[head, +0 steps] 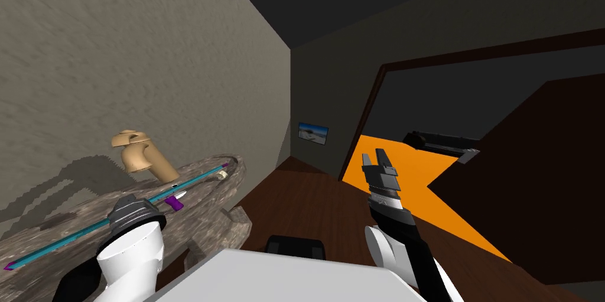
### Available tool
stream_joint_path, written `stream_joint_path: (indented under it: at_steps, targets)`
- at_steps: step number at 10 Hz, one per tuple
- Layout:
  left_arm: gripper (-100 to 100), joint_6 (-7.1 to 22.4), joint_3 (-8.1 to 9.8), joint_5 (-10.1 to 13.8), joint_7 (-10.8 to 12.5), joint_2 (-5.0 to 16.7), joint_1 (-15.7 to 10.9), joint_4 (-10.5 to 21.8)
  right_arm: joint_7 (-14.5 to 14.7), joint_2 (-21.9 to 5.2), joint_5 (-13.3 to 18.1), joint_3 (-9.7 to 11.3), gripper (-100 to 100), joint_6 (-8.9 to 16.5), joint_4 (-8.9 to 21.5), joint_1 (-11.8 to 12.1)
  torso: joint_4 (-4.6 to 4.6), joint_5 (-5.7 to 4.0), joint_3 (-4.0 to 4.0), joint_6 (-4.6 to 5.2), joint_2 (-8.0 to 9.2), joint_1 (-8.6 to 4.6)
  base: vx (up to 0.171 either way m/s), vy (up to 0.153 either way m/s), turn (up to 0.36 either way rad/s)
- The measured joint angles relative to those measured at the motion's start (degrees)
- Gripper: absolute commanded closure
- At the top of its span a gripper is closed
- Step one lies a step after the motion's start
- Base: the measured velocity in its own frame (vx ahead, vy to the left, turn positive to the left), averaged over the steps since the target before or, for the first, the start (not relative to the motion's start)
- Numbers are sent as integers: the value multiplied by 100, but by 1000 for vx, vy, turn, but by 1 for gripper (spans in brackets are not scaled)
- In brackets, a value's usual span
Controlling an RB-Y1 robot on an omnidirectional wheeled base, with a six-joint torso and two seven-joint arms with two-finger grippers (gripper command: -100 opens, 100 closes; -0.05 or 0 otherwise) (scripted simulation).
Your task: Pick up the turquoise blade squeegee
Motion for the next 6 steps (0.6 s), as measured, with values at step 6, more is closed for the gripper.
stream_joint_path:
  at_steps: [6]
  targets:
    - [-100, -128, -386, -632, 1123, 63, 33, 218, 0, 0, 0, 0, 0, 0, 0, -1, 6, 3, 13, 2, 22, 11, 4, -2, 56]
